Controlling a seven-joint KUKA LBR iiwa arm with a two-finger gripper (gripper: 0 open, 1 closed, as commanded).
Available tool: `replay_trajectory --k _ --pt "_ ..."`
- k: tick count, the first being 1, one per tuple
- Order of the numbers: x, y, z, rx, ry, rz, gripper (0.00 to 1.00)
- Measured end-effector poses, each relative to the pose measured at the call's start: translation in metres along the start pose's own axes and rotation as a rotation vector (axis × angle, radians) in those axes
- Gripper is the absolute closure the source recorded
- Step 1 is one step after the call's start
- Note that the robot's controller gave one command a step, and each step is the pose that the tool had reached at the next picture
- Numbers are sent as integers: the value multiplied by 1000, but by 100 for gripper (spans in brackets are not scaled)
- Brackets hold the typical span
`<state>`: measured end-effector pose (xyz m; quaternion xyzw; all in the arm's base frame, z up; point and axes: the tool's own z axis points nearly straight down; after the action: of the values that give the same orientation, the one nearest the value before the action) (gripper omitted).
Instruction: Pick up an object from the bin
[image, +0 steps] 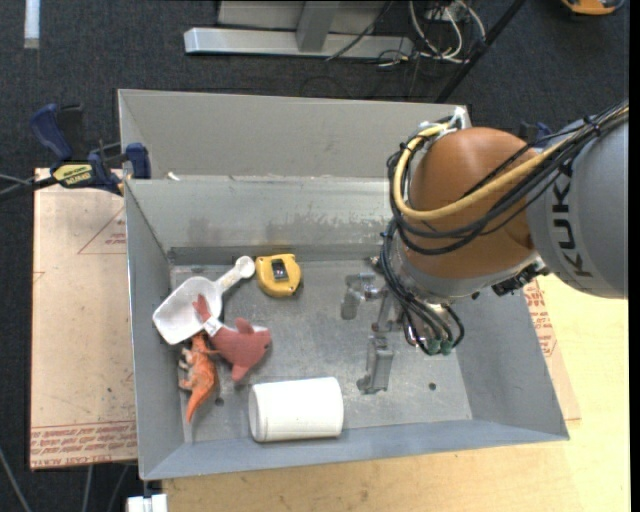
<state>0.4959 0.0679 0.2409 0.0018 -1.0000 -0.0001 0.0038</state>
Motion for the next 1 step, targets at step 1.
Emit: replay_trajectory --k 1 --pt "-1 0 -4 -1 -8 3 0"
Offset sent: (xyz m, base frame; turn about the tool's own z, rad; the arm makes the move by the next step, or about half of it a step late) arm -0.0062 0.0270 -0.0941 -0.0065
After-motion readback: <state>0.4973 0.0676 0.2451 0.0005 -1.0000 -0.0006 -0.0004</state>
